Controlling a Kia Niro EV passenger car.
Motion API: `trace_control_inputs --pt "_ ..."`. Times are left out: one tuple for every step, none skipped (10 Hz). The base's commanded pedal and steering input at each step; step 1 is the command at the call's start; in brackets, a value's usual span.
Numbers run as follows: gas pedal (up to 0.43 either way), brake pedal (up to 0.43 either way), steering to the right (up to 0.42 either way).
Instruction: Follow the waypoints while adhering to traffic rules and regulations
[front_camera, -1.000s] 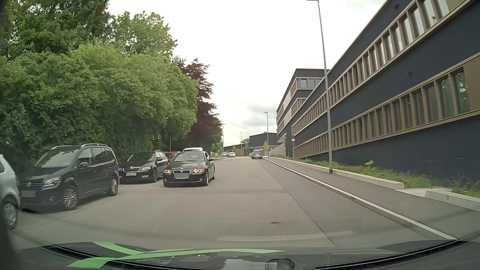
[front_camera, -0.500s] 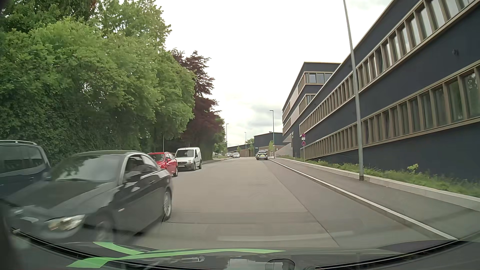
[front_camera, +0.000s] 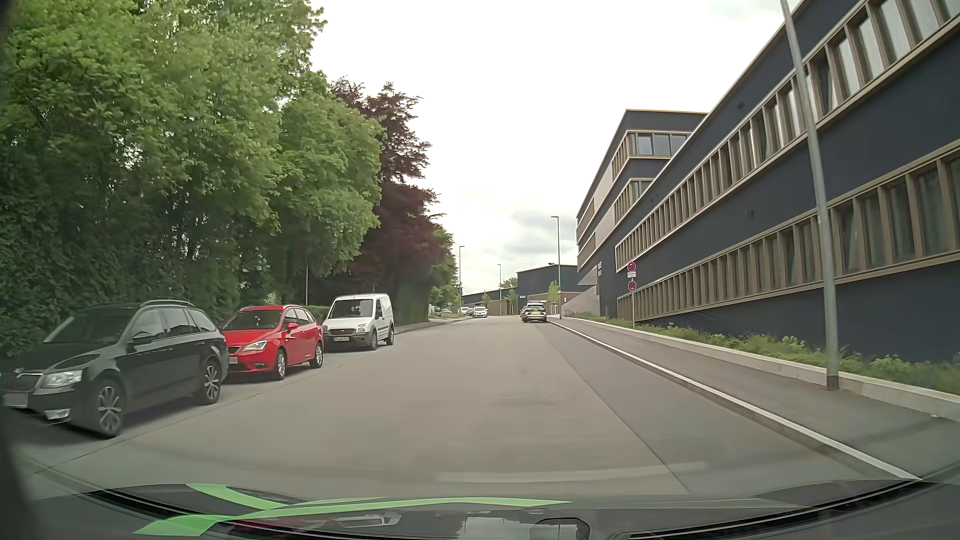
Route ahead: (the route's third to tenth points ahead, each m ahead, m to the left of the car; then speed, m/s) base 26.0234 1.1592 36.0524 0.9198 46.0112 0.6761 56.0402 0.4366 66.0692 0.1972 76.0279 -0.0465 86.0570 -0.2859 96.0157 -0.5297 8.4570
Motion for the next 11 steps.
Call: trace_control_inputs --pt "0.150 0.000 -0.020" --pt "0.138 0.000 -0.020" --pt "0.130 0.000 -0.019" --pt "0.130 0.000 -0.019" --pt "0.130 0.000 -0.019" --pt "0.138 0.000 -0.019" --pt "0.138 0.000 -0.019" --pt "0.138 0.000 -0.019" --pt "0.138 0.000 -0.018" --pt "0.138 0.000 -0.018" --pt "0.138 0.000 -0.017"
